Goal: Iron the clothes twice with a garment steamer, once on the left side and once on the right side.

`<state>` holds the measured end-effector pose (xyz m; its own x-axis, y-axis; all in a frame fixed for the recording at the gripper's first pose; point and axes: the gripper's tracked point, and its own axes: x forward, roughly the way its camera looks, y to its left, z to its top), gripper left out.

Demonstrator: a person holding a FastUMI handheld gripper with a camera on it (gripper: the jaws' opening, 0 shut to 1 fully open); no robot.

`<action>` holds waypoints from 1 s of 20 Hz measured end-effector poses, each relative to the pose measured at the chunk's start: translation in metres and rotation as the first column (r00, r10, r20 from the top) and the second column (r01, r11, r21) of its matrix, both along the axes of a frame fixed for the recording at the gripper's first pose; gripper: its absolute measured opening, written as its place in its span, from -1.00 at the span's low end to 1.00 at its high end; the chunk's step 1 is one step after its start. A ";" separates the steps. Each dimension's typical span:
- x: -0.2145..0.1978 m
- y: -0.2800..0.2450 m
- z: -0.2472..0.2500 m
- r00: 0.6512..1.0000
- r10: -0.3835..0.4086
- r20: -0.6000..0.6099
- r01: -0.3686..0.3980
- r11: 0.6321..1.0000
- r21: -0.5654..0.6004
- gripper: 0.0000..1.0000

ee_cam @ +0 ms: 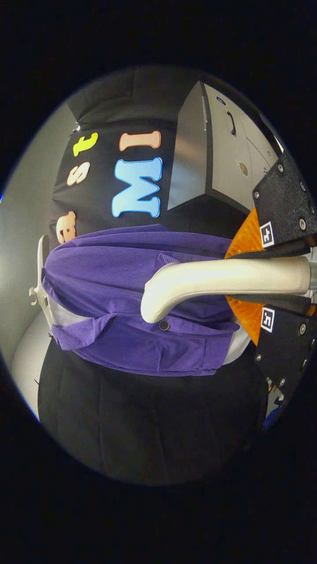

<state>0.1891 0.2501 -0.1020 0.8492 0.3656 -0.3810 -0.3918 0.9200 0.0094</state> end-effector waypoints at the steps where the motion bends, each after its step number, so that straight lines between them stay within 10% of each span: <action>1: -0.004 -0.002 -0.010 1.000 -0.004 -0.018 0.003 1.000 -0.006 -0.31; 13: -0.045 -0.022 -0.098 0.982 -0.049 -0.183 0.039 0.998 -0.059 -0.30; 20: -0.062 -0.005 -0.042 0.998 -0.015 -0.060 0.017 1.000 0.022 -0.30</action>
<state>0.1274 0.2446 -0.1439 0.8309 0.3613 -0.4232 -0.3752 0.9254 0.0534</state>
